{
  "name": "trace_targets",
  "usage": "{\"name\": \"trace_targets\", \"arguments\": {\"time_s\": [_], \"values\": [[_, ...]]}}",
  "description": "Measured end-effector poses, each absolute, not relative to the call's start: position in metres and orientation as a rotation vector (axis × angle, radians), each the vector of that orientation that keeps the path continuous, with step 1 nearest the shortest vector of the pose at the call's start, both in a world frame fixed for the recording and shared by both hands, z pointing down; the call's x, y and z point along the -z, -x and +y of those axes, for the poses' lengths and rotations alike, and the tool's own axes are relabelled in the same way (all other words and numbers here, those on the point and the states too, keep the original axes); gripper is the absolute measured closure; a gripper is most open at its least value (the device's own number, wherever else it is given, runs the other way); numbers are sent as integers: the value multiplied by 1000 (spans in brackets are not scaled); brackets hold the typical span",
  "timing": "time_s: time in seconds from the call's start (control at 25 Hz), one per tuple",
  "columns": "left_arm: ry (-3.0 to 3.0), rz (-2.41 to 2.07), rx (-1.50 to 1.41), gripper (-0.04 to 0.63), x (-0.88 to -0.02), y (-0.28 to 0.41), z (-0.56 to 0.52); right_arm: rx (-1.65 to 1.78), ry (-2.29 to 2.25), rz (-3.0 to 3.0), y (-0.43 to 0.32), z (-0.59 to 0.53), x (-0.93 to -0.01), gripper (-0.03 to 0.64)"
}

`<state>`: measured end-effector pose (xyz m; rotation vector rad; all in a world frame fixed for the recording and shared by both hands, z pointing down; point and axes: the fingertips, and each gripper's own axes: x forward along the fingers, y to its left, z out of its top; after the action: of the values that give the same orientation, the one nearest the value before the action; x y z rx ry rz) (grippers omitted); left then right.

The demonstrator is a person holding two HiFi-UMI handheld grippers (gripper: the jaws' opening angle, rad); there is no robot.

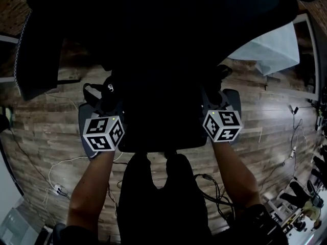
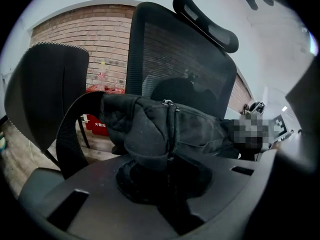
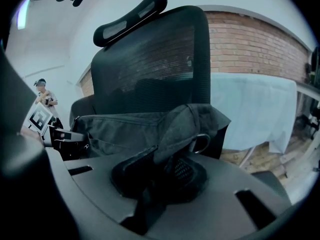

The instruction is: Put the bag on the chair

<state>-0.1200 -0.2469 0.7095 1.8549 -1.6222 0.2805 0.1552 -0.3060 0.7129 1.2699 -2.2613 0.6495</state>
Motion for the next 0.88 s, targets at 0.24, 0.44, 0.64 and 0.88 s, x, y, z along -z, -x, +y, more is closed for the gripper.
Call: {"name": "trace_targets", "arguments": {"time_s": [0.24,0.44,0.64,0.88], "values": [[-1824,-1609,-342,531,-745,120,-248,-688,-1259,-2224,-154,-306,-749,568],[-1807,-1597,-382,531,-771,121,-252,-719,-1245,-2201,-154,-307,-777,568],[-1800,-1606,-377,530,-786,127,-258,-729,-1252,-2212,-152,-313,-793,566],[-1791,-1611,-385,528,-798,129,-267,-745,-1263,-2219,-155,-322,-803,560]]}}
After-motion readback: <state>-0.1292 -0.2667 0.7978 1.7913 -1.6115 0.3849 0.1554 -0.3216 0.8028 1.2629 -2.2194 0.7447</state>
